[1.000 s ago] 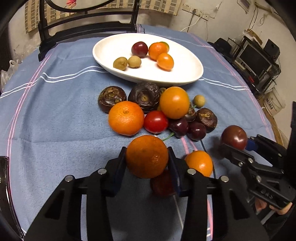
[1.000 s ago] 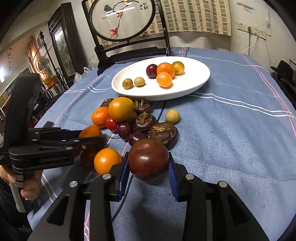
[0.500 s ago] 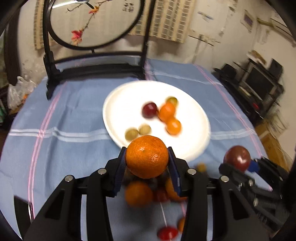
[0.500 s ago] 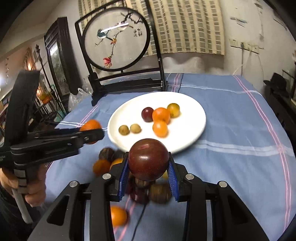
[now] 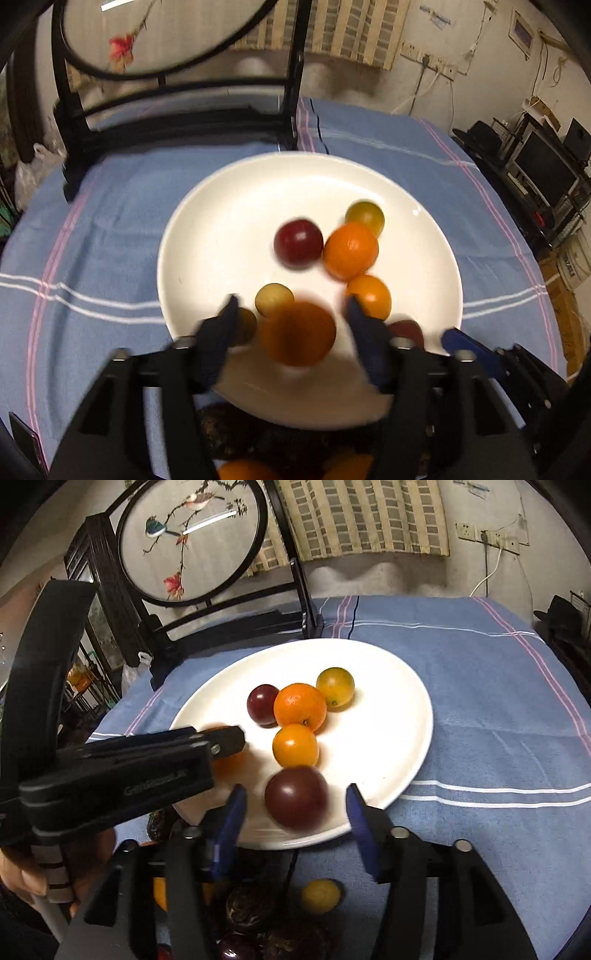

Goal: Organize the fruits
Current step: 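Place the plum on the plate while the left tool places an orange, then grasp a yellow orange with the right tool while the left tool grasps a red tomato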

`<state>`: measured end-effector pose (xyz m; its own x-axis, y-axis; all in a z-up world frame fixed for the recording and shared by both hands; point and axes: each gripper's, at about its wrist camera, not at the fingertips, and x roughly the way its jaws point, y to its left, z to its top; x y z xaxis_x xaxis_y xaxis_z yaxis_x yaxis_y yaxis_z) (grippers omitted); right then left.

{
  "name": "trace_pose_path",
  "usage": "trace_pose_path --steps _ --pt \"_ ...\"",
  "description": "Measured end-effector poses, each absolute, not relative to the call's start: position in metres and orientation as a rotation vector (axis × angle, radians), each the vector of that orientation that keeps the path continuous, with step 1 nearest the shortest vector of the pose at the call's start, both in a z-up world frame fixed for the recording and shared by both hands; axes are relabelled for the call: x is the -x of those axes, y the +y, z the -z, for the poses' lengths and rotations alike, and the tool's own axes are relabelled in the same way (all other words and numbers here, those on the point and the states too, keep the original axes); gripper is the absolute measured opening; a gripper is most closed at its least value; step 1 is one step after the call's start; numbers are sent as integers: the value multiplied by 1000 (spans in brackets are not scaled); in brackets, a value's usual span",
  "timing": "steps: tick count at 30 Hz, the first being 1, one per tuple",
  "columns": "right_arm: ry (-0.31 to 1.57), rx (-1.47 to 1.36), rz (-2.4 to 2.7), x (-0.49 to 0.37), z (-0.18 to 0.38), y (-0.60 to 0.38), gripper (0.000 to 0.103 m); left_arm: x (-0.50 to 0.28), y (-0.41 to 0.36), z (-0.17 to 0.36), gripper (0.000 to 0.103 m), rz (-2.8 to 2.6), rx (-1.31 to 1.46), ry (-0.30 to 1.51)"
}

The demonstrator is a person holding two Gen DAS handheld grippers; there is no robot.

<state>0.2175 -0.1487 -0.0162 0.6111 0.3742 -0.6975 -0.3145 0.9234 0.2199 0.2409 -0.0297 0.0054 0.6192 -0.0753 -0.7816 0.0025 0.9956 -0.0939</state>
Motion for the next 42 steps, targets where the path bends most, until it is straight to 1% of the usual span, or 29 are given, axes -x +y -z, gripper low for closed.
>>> trace_pose_path --steps 2,3,7,11,16,19,23,28,34,36,37,38,40,42 --pt "811 -70 -391 -212 14 -150 64 -235 -30 -12 68 45 76 868" --pt "813 -79 -388 -211 14 -152 64 -230 -30 -16 68 55 72 855" --pt "808 -114 -390 -206 9 -157 65 -208 -20 -24 78 55 77 834" --pt "780 -81 -374 -195 2 -157 69 -180 -3 -24 84 33 118 821" --pt "775 -91 -381 -173 2 -160 70 -146 19 -18 86 5 141 824" --pt "801 -108 -408 -149 7 -162 70 -126 32 -15 89 -19 152 806" --pt "825 -124 -506 -115 6 -162 70 -110 40 -6 89 -25 139 821" --pt "879 2 -539 -80 19 -148 70 -93 44 4 89 -15 112 830" --pt "931 151 -552 -72 36 -119 70 -89 46 5 89 -4 124 830" --pt "937 208 -544 -73 40 -109 63 -89 45 5 89 -8 116 828" --pt "940 245 -531 -76 42 -102 51 -90 45 6 89 -8 114 831" --pt "939 261 -530 -78 43 -98 44 -91 45 7 89 -7 113 835" --pt "922 273 -537 -81 43 -93 40 -92 45 9 89 -1 112 847" --pt "917 265 -544 -83 43 -93 40 -92 45 10 89 10 116 853"
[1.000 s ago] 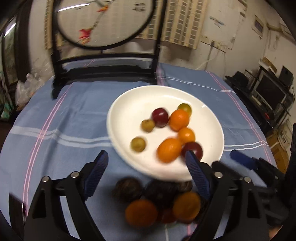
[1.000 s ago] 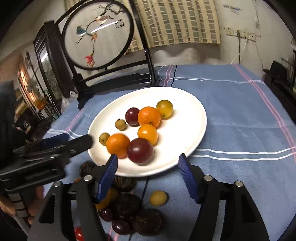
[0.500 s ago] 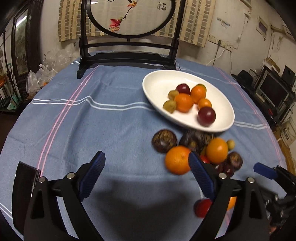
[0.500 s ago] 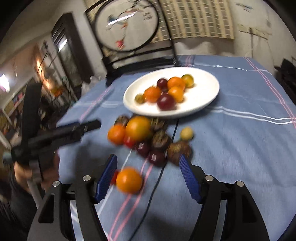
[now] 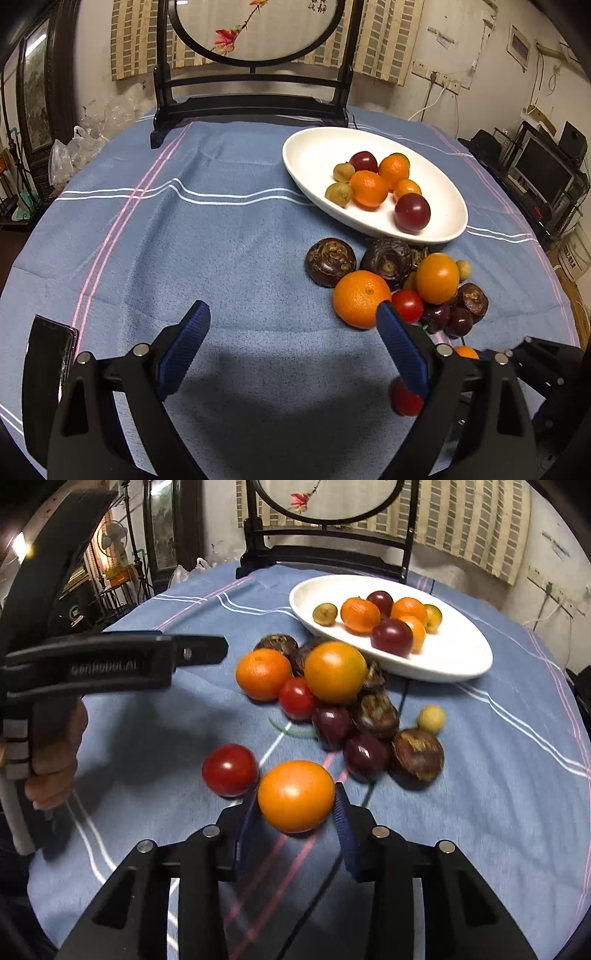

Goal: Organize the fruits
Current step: 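Grasp a yellow orange with the right tool while the left tool grasps a red tomato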

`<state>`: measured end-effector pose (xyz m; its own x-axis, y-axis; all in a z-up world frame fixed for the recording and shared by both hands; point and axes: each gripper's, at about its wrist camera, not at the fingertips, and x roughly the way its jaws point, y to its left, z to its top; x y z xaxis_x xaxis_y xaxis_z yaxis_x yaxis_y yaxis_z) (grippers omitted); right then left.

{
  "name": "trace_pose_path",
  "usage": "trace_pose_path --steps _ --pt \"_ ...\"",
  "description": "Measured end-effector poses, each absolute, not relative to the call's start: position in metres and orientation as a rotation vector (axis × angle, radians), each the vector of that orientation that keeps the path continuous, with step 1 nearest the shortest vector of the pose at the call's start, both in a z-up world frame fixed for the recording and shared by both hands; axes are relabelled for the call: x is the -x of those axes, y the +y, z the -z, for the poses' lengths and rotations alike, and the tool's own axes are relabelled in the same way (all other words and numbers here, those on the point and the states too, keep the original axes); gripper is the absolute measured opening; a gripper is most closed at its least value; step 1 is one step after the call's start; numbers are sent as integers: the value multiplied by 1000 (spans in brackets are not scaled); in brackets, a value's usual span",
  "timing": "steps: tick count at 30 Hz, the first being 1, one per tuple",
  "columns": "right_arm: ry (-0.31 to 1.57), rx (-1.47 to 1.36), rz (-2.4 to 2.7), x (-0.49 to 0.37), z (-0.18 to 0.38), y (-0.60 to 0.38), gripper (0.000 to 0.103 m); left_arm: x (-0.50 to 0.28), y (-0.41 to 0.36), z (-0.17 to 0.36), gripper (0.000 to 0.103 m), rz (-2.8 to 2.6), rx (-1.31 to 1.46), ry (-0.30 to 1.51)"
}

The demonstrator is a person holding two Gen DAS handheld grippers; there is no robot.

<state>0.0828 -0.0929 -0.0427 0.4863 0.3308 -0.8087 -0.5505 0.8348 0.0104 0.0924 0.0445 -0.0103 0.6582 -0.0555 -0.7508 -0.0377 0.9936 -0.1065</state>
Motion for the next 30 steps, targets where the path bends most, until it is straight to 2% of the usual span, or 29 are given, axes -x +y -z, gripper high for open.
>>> trace_pose_path --steps 10,22,24,26,30 --pt "934 -44 -558 -98 40 -148 40 -85 28 11 89 123 108 863" --pt "890 -107 -542 -100 33 -162 40 -68 -6 13 89 376 -2 901" --pt "883 -111 -545 -100 31 -162 40 -66 -14 17 84 387 -32 908" --pt "884 -109 -548 -100 32 -161 40 -68 -21 26 73 381 -68 942" --pt "886 -91 -554 -99 33 -157 40 -71 -29 37 64 376 -90 991"
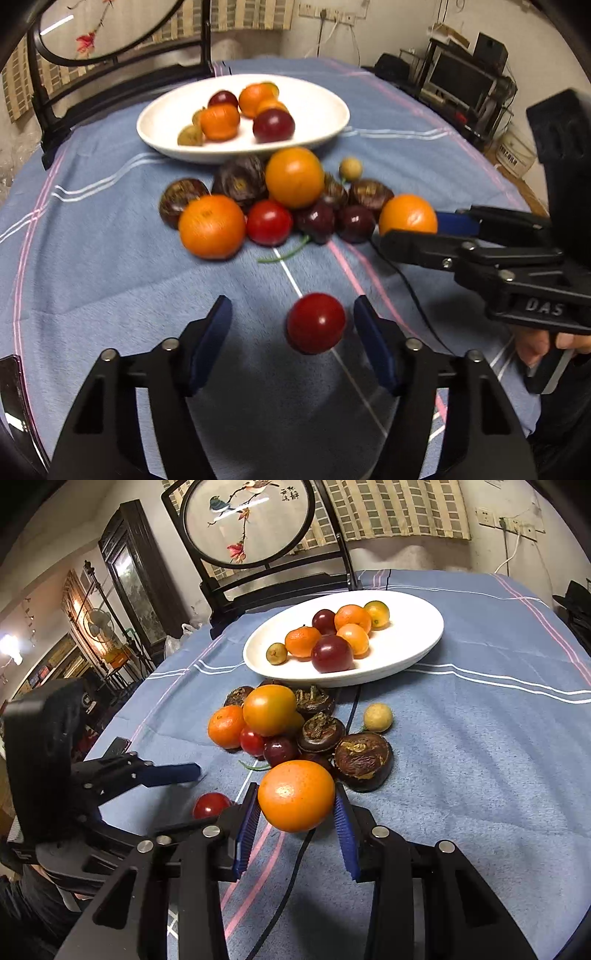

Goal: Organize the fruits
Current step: 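Grasp a yellow orange with the right tool while the left tool grasps a red tomato, then lower the orange and tomato onto the white plate and open both tools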

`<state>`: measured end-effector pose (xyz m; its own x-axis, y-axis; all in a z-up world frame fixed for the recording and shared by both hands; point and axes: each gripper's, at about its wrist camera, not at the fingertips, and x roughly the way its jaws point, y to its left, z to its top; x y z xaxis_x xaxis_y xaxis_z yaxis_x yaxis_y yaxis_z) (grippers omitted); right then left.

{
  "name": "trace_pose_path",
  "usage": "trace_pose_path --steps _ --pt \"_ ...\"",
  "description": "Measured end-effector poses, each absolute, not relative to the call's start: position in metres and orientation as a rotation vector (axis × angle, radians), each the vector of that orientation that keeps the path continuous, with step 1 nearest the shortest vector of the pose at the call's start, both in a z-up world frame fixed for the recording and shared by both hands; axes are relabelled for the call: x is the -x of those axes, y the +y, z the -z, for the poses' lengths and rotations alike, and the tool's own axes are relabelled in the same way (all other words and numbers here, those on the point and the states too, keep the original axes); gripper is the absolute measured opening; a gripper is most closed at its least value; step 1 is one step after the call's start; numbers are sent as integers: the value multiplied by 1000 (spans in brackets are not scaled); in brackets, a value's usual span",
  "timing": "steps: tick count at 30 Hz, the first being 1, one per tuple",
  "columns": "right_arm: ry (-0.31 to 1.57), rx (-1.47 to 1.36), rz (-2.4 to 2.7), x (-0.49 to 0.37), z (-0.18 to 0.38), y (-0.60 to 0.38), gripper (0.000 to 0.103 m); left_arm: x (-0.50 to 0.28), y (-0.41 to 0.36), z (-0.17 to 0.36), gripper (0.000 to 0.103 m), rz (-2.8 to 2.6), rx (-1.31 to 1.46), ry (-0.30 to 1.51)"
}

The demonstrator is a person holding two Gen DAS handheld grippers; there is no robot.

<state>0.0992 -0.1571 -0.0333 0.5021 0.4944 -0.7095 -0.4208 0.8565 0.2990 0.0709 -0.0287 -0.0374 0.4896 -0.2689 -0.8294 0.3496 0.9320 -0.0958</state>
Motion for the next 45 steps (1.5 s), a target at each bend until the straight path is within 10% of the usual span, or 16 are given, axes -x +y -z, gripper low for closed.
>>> trace_pose_path --steps 7,24,37,39,41,45 --pt "881 -85 -548 -98 34 -155 40 -66 -34 39 29 377 -121 986" --pt "730 -15 -488 -146 -37 -149 40 -155 -7 -33 29 214 -9 886" --pt "827 -110 -422 -234 14 -155 40 -229 -18 4 29 154 36 962" --pt "805 -140 -405 -234 17 -160 57 -232 -18 6 34 147 41 945" --pt "790 -117 -385 -229 17 -162 70 -227 -16 1 80 112 26 892" --pt "765 -108 -388 -221 6 -168 70 -209 -8 -12 86 82 24 817"
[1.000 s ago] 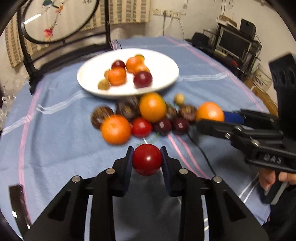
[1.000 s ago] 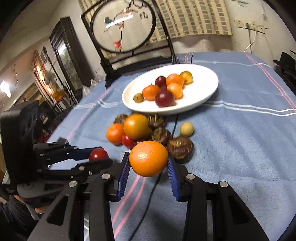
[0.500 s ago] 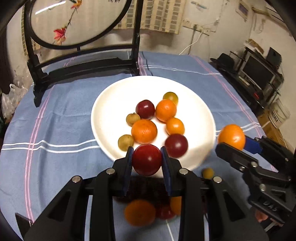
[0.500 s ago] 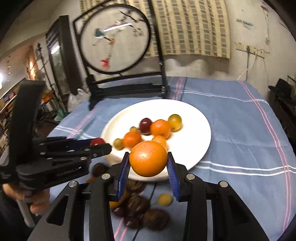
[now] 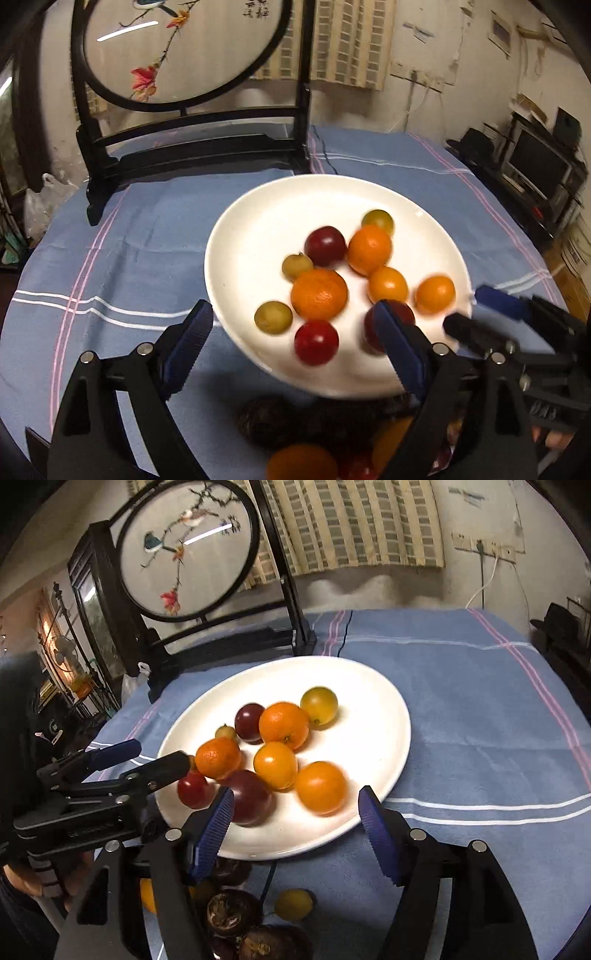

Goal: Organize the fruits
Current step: 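Lower the orange and tomato onto the white plate and open both tools, then grasp a tangerine with the left tool while the right tool grasps a brown water chestnut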

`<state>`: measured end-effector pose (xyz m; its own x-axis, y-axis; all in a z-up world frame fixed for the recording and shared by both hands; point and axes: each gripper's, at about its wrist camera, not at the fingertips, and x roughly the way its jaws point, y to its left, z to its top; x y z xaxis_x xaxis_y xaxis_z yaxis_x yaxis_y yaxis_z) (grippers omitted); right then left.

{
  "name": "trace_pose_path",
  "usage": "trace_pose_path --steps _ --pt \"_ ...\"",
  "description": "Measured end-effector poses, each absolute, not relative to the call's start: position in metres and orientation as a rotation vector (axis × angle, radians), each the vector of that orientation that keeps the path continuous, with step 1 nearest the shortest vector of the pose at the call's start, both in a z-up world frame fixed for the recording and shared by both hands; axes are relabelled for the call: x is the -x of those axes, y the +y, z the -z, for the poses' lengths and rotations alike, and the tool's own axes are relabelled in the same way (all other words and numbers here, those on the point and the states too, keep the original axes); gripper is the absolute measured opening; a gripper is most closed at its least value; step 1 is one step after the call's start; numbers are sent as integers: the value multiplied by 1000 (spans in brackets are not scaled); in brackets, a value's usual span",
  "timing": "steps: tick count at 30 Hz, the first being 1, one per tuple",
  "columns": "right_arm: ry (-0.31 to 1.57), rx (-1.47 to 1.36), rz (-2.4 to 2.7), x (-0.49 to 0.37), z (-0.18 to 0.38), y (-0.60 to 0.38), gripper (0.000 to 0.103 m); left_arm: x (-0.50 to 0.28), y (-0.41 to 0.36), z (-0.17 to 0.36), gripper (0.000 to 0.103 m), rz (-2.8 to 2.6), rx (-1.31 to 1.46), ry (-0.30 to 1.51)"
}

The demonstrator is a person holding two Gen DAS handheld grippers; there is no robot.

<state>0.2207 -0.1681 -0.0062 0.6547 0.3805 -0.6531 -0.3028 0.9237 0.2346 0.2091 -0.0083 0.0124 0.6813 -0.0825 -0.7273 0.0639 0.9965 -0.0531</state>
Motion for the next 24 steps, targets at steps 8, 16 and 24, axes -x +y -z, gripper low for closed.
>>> trace_pose_path --steps 8,16,24 --pt "729 -54 -382 -191 -8 -173 70 -180 16 -6 86 50 106 864" --pt "771 47 -367 -151 11 -177 70 -152 35 11 86 52 170 912" --pt "819 135 -402 -116 28 -173 70 -128 47 21 88 44 208 925"
